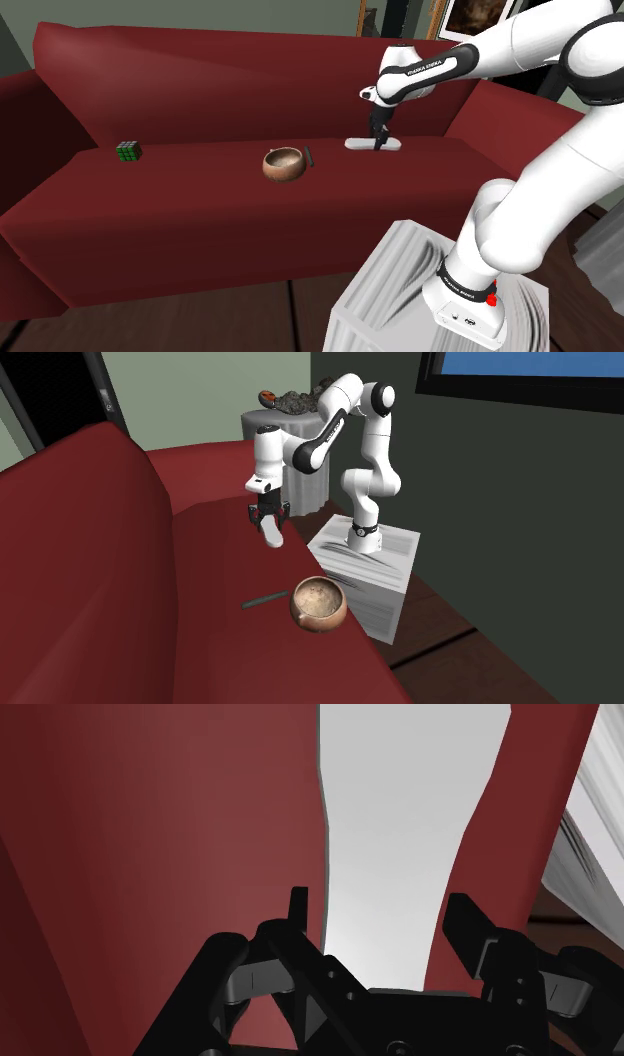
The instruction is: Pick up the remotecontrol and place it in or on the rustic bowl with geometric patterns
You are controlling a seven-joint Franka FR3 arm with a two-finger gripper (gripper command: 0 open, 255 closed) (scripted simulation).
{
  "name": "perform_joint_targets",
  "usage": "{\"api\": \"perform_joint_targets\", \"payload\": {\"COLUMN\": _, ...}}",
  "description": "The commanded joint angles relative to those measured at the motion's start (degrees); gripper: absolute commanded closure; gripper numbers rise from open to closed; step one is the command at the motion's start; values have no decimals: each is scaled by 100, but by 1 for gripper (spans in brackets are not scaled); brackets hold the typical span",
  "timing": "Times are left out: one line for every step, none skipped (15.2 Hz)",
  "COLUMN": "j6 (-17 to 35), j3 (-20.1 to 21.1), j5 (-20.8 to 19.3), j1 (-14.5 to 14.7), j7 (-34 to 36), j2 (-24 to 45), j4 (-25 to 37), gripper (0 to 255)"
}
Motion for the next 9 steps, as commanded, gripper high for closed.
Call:
{"api": "perform_joint_targets", "payload": {"j6": -157, "j3": 29, "j5": -13, "j1": -3, "j7": 12, "j2": -56, "j4": 105, "gripper": 255}}
{"api": "perform_joint_targets", "payload": {"j6": -240, "j3": 47, "j5": -23, "j1": -6, "j7": 21, "j2": -91, "j4": 156, "gripper": 255}}
{"api": "perform_joint_targets", "payload": {"j6": -322, "j3": 65, "j5": -31, "j1": -8, "j7": 30, "j2": -124, "j4": 208, "gripper": 255}}
{"api": "perform_joint_targets", "payload": {"j6": -404, "j3": 82, "j5": -38, "j1": -10, "j7": 37, "j2": -155, "j4": 261, "gripper": 255}}
{"api": "perform_joint_targets", "payload": {"j6": -486, "j3": 100, "j5": -44, "j1": -11, "j7": 44, "j2": -185, "j4": 315, "gripper": 255}}
{"api": "perform_joint_targets", "payload": {"j6": -567, "j3": 117, "j5": -49, "j1": -12, "j7": 50, "j2": -213, "j4": 371, "gripper": 255}}
{"api": "perform_joint_targets", "payload": {"j6": -648, "j3": 133, "j5": -53, "j1": -13, "j7": 55, "j2": -240, "j4": 427, "gripper": 255}}
{"api": "perform_joint_targets", "payload": {"j6": -729, "j3": 149, "j5": -56, "j1": -13, "j7": 60, "j2": -264, "j4": 485, "gripper": 255}}
{"api": "perform_joint_targets", "payload": {"j6": -809, "j3": 165, "j5": -59, "j1": -13, "j7": 64, "j2": -288, "j4": 543, "gripper": 255}}
